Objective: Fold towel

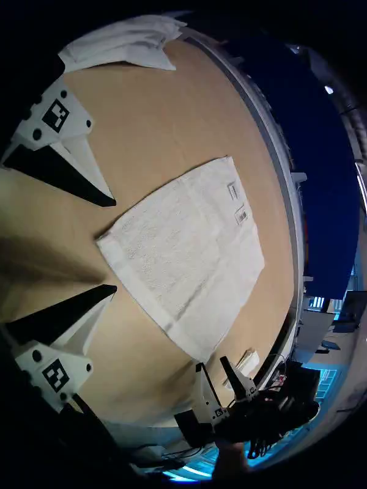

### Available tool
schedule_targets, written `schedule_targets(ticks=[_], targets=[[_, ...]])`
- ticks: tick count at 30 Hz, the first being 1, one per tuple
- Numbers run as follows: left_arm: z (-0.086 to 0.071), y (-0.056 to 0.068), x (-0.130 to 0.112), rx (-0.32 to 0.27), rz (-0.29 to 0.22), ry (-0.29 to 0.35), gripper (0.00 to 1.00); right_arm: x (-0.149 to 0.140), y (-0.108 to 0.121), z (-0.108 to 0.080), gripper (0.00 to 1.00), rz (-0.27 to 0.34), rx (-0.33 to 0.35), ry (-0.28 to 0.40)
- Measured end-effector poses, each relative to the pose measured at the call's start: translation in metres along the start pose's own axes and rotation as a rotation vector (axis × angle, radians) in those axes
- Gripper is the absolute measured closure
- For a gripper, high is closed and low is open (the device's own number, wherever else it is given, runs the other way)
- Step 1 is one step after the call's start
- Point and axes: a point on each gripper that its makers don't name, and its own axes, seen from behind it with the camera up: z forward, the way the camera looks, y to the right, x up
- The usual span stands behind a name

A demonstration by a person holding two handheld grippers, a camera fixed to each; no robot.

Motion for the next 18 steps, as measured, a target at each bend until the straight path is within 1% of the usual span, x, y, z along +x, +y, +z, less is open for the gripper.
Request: schedule_targets(ticks=[5, 7, 10, 13, 16, 18], targets=[[-0.0007, 0.0015, -0.0034, -0.001, 0.011, -0.011, 0.07, -0.0024, -0.0022, 0.0018, 0.21, -0.007, 0.012, -0.006], [-0.0009, 0.0005, -0.0034, 0.002, 0.009, -0.015, 0.1, -0.0037, -0.0038, 0.0027, 0.24, -0.01, 0.019, -0.012], [-0.0007, -0.0022, -0.0032, 0.011, -0.002, -0.02, 0.19, -0.0045, -0.0056, 0.0041, 0.29, -0.012, 0.027, -0.015], [0.0, -0.005, -0.0028, 0.019, -0.018, -0.025, 0.26, -0.0037, -0.0064, 0.0053, 0.29, -0.005, 0.028, -0.013], [0.0011, -0.0063, -0.0025, 0.025, -0.03, -0.029, 0.3, -0.0032, -0.0071, 0.0062, 0.3, 0.003, 0.03, -0.012], [0.002, -0.0065, -0.0024, 0.029, -0.03, -0.031, 0.31, -0.0032, -0.0079, 0.0065, 0.33, 0.007, 0.034, -0.012]])
